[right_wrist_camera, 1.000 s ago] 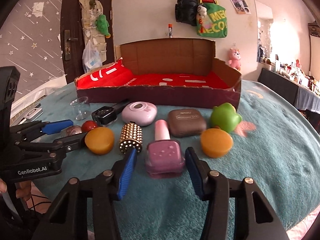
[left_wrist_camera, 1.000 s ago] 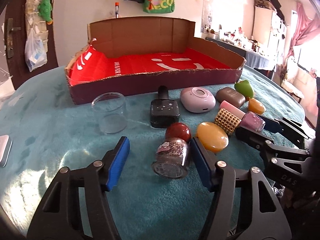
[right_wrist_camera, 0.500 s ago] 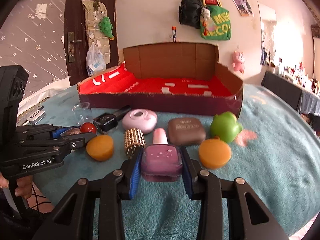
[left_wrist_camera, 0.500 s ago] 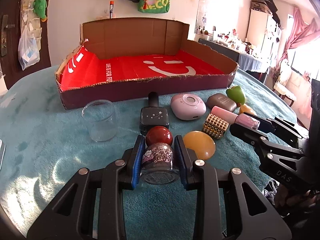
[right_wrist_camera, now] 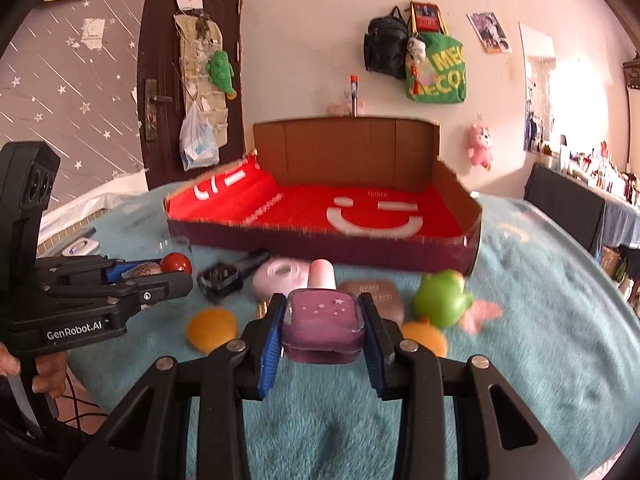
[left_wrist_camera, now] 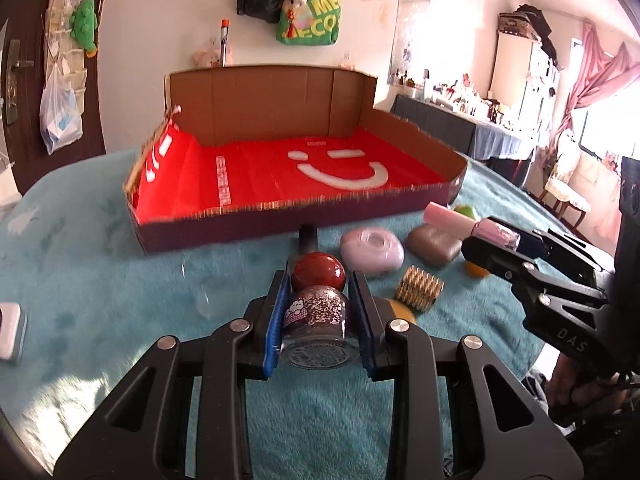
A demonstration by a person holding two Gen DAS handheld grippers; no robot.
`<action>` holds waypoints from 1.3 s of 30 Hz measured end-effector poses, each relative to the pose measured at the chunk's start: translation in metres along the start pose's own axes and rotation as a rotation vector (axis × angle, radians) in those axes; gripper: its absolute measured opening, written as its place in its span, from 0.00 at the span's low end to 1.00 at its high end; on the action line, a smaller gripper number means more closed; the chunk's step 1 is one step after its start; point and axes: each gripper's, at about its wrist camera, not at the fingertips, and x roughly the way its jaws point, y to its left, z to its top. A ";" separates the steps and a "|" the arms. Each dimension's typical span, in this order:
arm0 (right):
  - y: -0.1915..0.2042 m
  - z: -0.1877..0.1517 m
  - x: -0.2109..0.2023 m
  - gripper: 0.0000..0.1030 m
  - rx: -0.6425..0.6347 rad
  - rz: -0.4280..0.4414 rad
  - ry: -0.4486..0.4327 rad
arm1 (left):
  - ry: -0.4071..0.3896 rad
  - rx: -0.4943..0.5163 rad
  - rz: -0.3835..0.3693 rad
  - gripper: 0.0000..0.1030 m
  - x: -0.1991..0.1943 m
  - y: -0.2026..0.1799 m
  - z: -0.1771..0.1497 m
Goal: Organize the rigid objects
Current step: 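Carry both bottles into the red-lined box and open both tools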
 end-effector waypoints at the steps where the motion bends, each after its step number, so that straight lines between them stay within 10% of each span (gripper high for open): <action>1: 0.000 0.004 -0.001 0.37 -0.005 -0.002 -0.008 | -0.006 0.001 0.000 0.28 0.000 0.000 0.003; 10: -0.019 0.071 0.034 0.37 -0.075 -0.025 -0.019 | 0.015 -0.034 0.003 0.28 0.039 0.032 0.062; 16: -0.041 0.099 0.103 0.37 -0.118 -0.057 0.143 | 0.095 -0.012 0.049 0.28 0.085 0.051 0.091; 39: -0.067 0.089 0.189 0.37 -0.176 -0.055 0.517 | 0.338 0.026 0.044 0.28 0.159 0.069 0.091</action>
